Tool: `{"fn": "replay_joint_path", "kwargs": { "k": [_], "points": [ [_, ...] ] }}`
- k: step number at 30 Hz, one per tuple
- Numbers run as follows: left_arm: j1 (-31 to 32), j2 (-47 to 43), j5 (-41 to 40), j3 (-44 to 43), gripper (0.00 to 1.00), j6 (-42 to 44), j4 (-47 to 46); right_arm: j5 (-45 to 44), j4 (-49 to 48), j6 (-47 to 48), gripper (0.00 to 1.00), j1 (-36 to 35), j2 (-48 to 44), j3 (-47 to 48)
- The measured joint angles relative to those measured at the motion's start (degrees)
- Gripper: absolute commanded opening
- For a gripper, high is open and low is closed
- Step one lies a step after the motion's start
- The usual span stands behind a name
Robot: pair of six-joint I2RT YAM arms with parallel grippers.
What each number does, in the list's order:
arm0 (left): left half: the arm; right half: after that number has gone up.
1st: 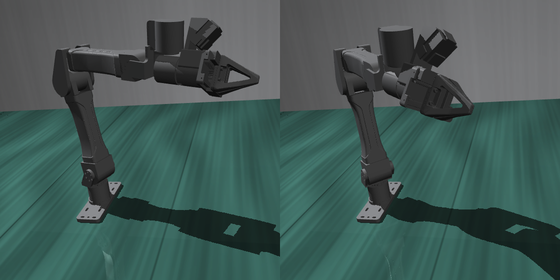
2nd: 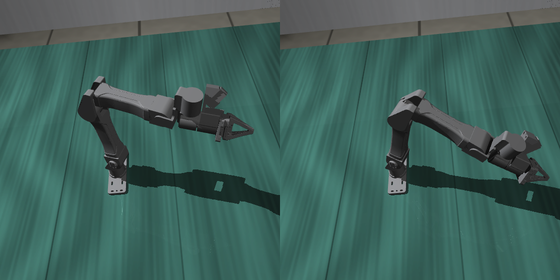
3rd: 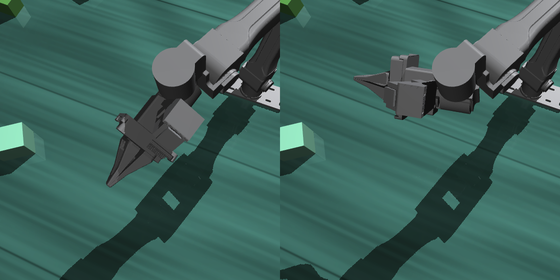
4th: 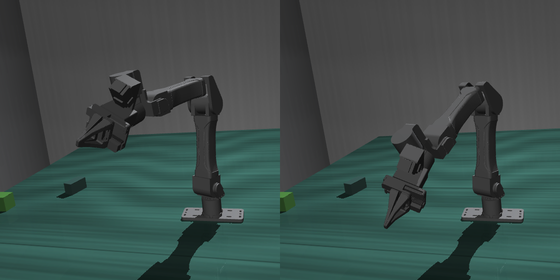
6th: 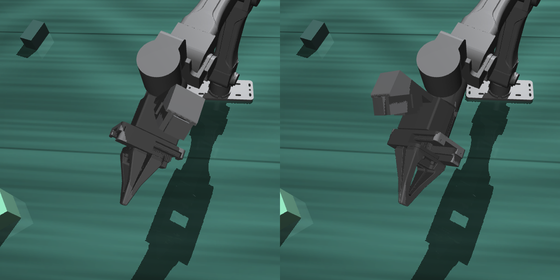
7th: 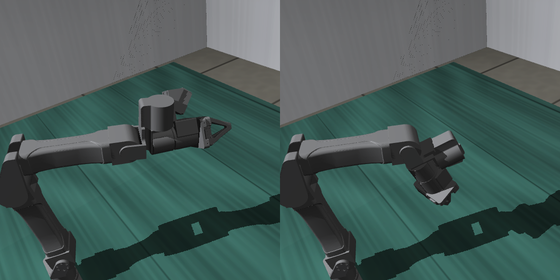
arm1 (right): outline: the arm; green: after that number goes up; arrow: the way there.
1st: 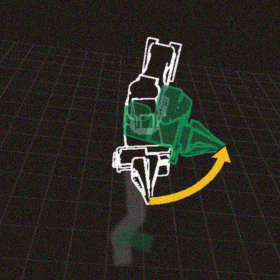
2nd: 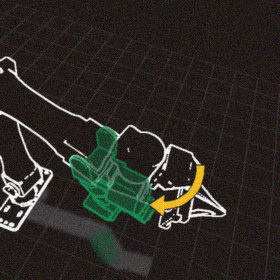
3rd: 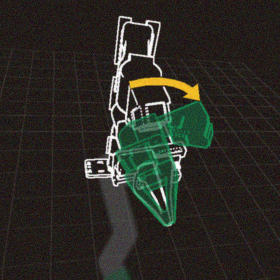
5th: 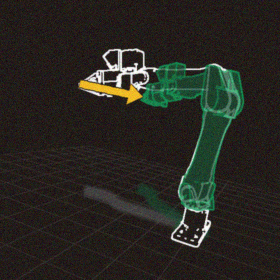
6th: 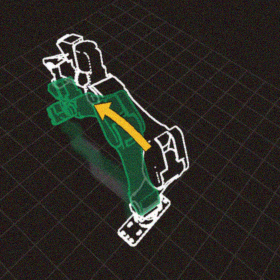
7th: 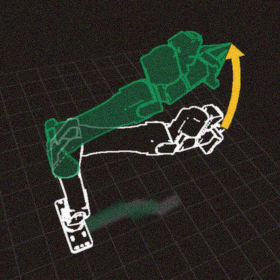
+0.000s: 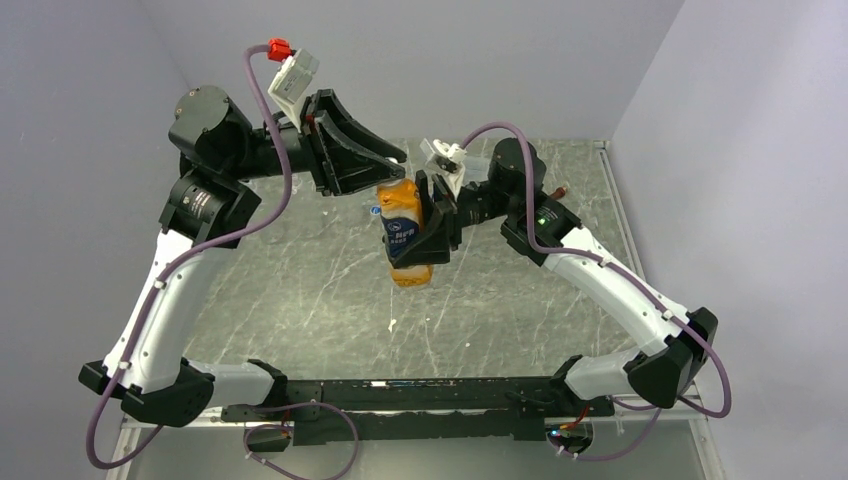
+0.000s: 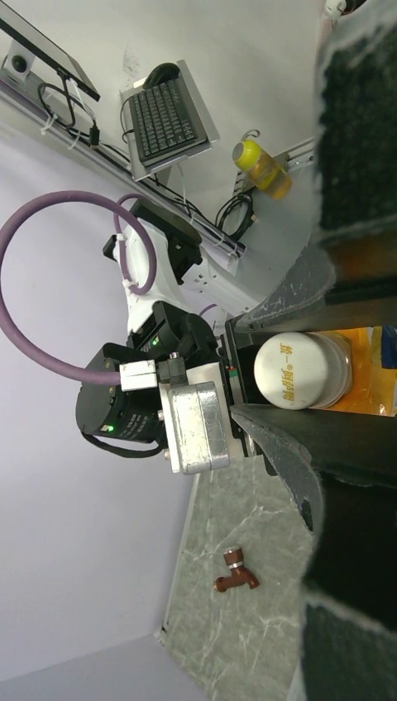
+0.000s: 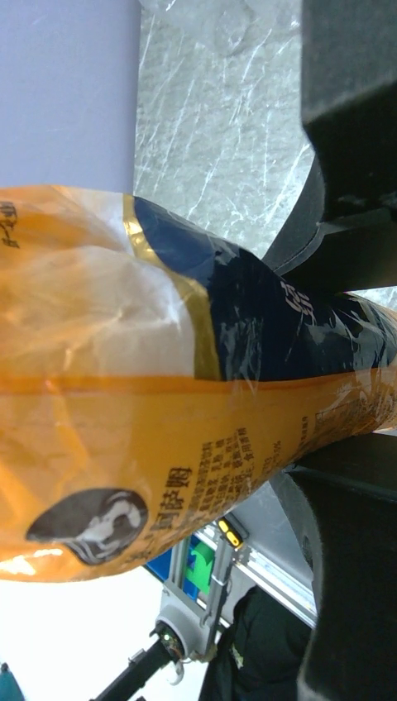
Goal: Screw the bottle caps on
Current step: Screw the bottle cap onto the plastic bottle.
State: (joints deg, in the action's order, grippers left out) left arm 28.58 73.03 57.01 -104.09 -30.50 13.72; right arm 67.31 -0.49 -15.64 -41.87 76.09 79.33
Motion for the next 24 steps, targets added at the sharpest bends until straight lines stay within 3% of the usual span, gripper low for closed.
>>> {"fn": "replay_joint_path", "kwargs": {
  "k": [12, 24],
  "points": [
    [-0.37, 0.0, 0.02, -0.66, 0.0, 5.55, 3.89, 1.33, -1.99, -0.74, 0.0, 0.09, 1.7, -0.31],
    [-0.81, 3.98, -16.28, -5.9, 0.0, 11.76, 17.94, -25.29, 11.74, 9.49, 0.0, -0.5, 0.35, 0.5]
  ]
}}
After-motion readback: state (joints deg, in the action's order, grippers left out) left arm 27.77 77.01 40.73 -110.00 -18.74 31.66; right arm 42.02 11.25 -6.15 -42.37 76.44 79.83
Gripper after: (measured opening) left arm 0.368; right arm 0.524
